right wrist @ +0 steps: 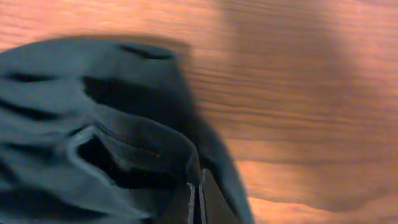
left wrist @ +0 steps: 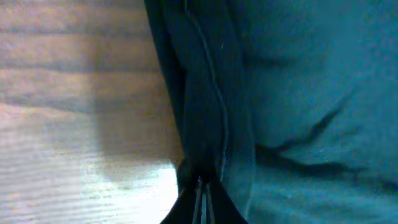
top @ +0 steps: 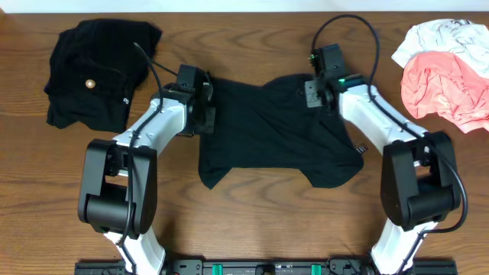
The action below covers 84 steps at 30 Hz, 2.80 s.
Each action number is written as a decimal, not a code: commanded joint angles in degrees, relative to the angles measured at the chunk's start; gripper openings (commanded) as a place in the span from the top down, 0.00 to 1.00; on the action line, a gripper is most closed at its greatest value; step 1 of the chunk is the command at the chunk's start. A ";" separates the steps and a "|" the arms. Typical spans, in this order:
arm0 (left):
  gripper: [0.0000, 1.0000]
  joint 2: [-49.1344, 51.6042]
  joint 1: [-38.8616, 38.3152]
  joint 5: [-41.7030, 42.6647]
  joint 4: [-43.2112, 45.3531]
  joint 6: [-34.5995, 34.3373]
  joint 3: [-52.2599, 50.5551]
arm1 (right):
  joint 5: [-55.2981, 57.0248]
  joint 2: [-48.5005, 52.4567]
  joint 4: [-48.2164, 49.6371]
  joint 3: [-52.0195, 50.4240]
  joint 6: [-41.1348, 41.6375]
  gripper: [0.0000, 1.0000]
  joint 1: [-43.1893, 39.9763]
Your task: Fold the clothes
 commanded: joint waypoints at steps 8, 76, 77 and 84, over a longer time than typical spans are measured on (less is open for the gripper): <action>0.94 0.33 -0.02 -0.09 0.68 -0.85 -1.31 | 1.22 0.48 -0.37 1.25 2.34 0.99 -2.73; 0.94 5.68 -5.40 -3.78 6.51 1.33 -4.42 | 14.88 0.48 16.52 1.25 3.23 0.99 -8.72; 0.94 5.68 -5.40 -3.78 6.40 1.33 -4.42 | 14.88 0.48 17.68 1.25 3.13 0.99 -9.05; 0.94 5.68 -5.40 -3.76 6.25 1.31 -4.50 | 14.43 0.46 20.50 1.29 1.64 0.32 -10.14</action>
